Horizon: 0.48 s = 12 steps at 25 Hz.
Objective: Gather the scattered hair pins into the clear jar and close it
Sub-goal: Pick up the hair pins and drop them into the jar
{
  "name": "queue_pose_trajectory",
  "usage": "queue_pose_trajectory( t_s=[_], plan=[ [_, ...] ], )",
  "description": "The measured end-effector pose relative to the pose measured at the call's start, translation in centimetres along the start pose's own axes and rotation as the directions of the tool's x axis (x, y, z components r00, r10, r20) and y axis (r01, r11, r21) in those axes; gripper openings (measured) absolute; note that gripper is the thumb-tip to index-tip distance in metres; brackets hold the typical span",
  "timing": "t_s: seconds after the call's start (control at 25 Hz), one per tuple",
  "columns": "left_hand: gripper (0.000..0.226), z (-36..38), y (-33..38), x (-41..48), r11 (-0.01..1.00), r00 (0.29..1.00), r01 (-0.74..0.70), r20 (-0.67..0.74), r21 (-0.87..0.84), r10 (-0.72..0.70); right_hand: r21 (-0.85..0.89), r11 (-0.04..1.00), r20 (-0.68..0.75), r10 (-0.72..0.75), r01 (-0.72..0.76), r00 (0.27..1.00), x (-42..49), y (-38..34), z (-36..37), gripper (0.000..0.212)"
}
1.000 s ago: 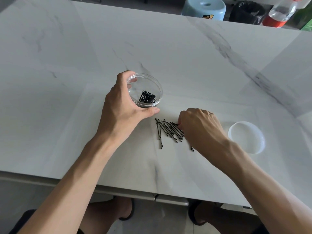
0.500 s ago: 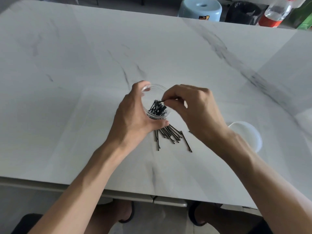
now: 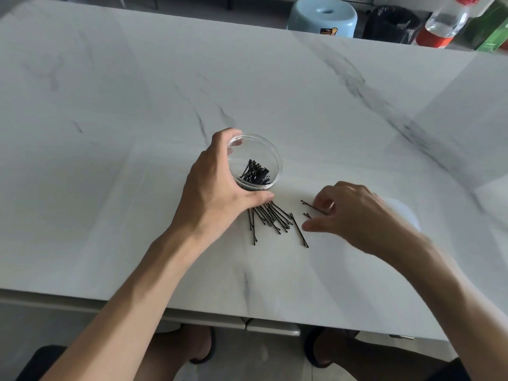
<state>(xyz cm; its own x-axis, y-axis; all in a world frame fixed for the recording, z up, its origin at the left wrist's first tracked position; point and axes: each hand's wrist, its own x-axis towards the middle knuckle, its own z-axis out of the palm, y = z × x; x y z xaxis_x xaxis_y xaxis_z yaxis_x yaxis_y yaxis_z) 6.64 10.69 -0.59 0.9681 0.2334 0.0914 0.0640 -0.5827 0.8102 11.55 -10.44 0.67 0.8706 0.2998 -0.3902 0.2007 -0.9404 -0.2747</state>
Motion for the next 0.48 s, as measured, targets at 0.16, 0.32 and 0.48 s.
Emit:
queue_pose_trajectory(
  t_s=[0.16, 0.32, 0.48],
  plan=[
    [0.094, 0.4, 0.2, 0.1, 1.0, 1.0, -0.007, 0.003, 0.005, 0.007, -0.089, 0.996, -0.049, -0.011, 0.006, 0.999, -0.6, -1.6, 1.5, 0.041],
    [0.094, 0.5, 0.1, 0.2, 1.0, 1.0, 0.001, 0.009, 0.0, -0.001, -0.147, 0.989, -0.131, -0.036, 0.017, 0.991, -0.6, -1.5, 1.7, 0.009],
    [0.094, 0.4, 0.1, 0.2, 1.0, 1.0, 0.0, 0.002, -0.003, 0.0, -0.304, 0.949, -0.163, -0.134, 0.079, 0.977, -0.5, -1.6, 1.7, 0.01]
  ],
)
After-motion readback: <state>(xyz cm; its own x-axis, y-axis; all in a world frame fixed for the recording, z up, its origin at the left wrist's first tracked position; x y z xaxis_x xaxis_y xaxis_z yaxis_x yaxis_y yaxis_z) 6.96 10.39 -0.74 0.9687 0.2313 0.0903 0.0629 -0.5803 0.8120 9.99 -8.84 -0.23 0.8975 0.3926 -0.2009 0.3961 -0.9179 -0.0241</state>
